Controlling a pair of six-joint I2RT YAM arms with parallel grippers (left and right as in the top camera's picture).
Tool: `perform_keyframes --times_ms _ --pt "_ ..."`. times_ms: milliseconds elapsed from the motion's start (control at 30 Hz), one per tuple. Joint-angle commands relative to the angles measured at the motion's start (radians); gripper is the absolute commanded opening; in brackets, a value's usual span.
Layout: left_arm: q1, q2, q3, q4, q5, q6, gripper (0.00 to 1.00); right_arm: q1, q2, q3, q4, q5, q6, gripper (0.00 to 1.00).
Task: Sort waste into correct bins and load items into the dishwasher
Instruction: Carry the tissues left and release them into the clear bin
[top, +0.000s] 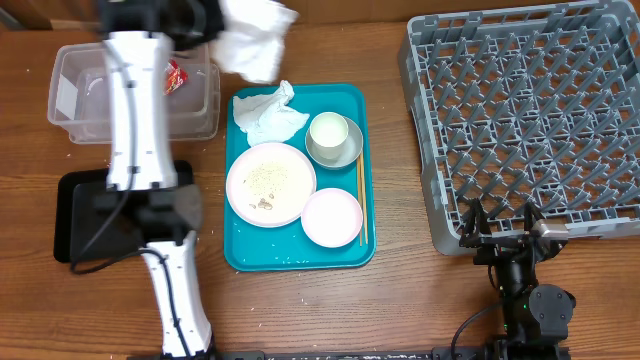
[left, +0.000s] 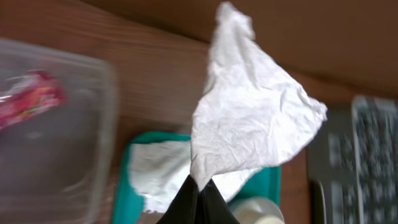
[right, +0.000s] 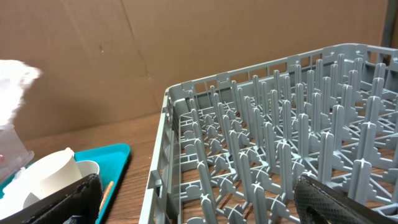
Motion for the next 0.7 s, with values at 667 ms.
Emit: perform_keyframes --times_ms 667 --pt "0.214 0.121 -0.003 0.073 -0.282 -0.425 0.05 -0.003 -0.009 -0.010 0.006 0.003 -0.007 1.00"
